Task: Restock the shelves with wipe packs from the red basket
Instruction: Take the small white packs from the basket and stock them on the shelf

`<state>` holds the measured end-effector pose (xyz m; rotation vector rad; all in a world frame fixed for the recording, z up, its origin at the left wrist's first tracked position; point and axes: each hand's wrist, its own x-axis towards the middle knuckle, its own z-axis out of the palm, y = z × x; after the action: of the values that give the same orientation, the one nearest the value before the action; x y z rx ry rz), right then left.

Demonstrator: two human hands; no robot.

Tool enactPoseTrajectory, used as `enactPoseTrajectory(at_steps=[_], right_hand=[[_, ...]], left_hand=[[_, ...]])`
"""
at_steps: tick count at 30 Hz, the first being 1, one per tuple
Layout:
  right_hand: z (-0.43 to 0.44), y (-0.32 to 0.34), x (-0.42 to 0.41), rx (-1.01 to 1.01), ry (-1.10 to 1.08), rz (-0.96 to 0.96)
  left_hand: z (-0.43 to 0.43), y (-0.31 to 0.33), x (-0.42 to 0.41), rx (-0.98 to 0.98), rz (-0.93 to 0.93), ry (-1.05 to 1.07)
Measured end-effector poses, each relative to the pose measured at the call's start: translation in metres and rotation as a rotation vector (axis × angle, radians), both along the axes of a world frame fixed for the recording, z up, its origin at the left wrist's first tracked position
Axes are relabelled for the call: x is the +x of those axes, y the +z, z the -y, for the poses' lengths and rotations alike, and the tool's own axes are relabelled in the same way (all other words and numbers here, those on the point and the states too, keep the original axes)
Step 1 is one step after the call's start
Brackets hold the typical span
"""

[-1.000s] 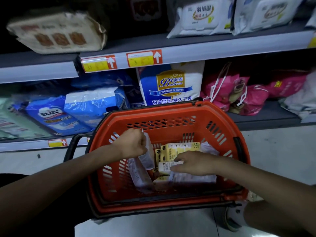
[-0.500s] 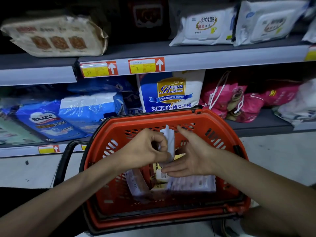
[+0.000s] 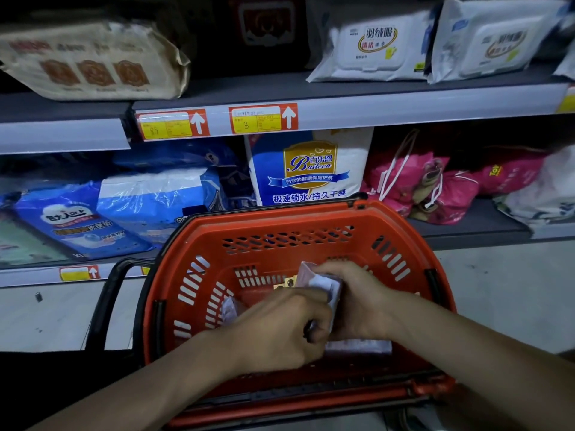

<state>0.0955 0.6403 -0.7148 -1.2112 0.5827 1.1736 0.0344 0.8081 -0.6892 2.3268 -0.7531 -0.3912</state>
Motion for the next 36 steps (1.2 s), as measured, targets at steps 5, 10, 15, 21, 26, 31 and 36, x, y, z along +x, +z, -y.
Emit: enactPoseTrajectory(at_steps=[5,10,15,21,26,31,36], right_hand=[[0.004,0.002,0.003,-0.019,-0.095,0.034],[0.013,0.011,0.004,0.068,-0.276,0.091],[0.014,0.018,-0.001,0.190,-0.375,0.132],[-0.007,0.035,-0.027,-0.001,-0.092,0.585],[-0.005,0.048,-0.036,-0.096,0.170,1.030],[0.010,0.062,-0.007,0.051,-0.238,0.710],[0.020,0.070,0.005,0.106,-0.338,0.697]], left_hand=[[0.002,-0.008,-0.007,-0.129,-0.136,0.046],[-0.002,0.000,-0.006,-0.487,-0.417,0.485],[-0.033,-0.004,0.026,-0.547,-0.754,1.153],[-0.030,0.012,0.028,-0.705,-0.912,1.044],[-0.017,0.026,0.023,-0.910,-0.893,1.021],[-0.029,0.032,0.022,-1.018,-0.945,1.042],[-0.034,0.021,0.021,-1.140,-0.911,1.012]])
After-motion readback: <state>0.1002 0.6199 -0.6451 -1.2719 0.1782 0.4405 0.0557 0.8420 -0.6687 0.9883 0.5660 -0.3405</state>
